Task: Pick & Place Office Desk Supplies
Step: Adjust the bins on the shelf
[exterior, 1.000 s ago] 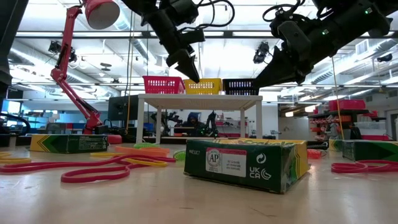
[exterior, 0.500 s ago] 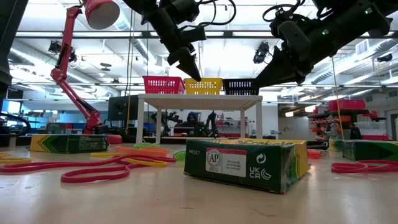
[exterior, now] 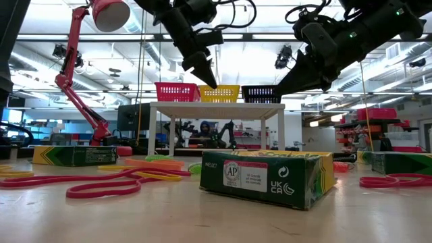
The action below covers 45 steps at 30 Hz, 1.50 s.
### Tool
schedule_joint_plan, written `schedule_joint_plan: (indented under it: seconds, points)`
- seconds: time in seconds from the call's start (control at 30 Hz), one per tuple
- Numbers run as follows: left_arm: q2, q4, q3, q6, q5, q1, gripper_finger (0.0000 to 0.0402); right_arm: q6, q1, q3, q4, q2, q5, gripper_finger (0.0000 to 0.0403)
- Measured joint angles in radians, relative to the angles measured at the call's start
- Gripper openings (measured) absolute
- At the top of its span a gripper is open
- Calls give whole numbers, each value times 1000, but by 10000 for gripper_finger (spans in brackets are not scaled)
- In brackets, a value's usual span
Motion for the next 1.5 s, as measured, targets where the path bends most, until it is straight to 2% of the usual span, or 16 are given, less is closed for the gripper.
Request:
schedule_joint_plan:
  seconds: [0.43,0.67,0.77,0.93,1.07,1.2,1.37,1.5]
  points:
    - [0,-2,0,12,-9,-17,99,6,0,0,0,0,-9,14]
    - [-66,17,-1,81,-91,-51,114,13,0,0,8,0,-14,14]
    - [-122,15,-1,57,-48,-64,114,27,0,0,13,0,-15,14]
    - [-214,13,-19,-123,171,-63,94,51,-21,0,22,-20,-28,14]
    - [-278,187,-155,-201,311,-73,53,86,-75,0,-23,-112,-20,5]
    - [-337,461,-364,-242,332,-106,13,92,-187,0,-99,-241,30,7]
    - [-403,862,-627,-302,368,-166,9,76,-441,0,-220,-336,-7,4]
    - [-437,1159,-807,-384,371,-202,13,68,-683,0,-231,-333,-124,3]
